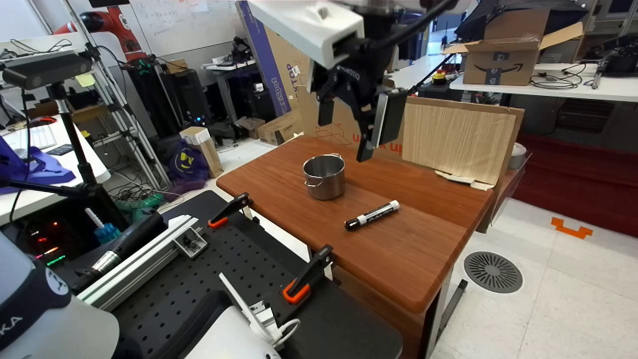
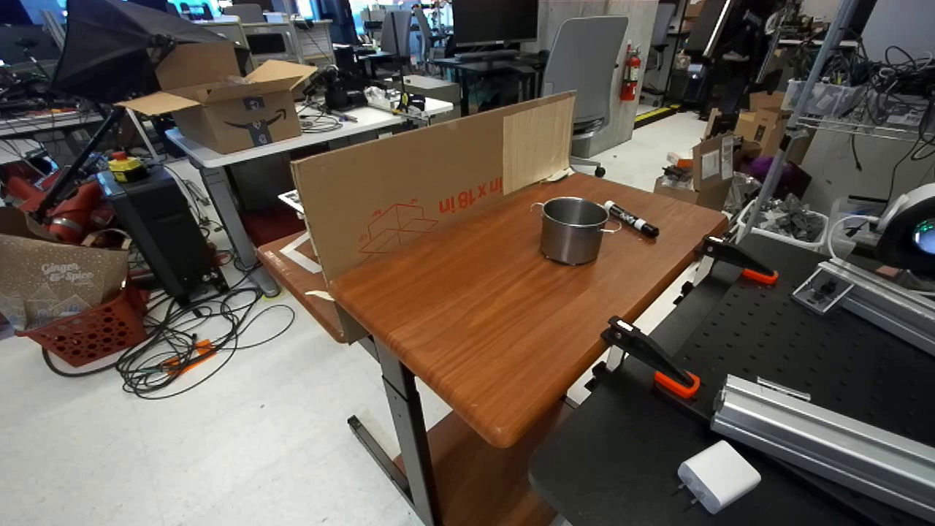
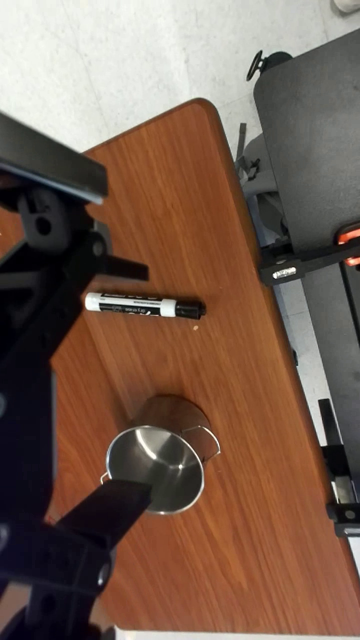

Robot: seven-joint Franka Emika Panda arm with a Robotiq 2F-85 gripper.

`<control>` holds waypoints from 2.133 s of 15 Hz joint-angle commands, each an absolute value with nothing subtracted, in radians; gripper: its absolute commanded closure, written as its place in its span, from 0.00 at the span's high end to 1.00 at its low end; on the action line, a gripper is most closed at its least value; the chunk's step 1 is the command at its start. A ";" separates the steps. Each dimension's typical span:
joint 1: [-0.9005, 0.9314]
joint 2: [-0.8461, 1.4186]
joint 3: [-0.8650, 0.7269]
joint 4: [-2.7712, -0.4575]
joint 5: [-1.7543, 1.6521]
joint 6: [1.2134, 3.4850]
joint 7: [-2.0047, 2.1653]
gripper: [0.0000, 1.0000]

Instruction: Put the marker inside the cup

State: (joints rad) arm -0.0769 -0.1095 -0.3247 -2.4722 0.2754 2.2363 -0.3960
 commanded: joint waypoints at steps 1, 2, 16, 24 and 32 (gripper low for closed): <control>-0.110 0.020 -0.279 -2.411 0.335 2.294 -0.340 1.00; -0.115 0.064 -0.271 -2.386 0.338 2.305 -0.315 1.00; -0.134 0.456 -0.170 -2.119 0.246 2.427 -0.001 1.00; -0.097 0.559 -0.174 -2.082 0.129 2.496 0.125 1.00; -0.069 0.579 -0.171 -2.054 0.072 2.491 0.170 0.27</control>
State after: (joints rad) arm -0.0717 0.5596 -0.1731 -2.0734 0.1048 2.4771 0.1389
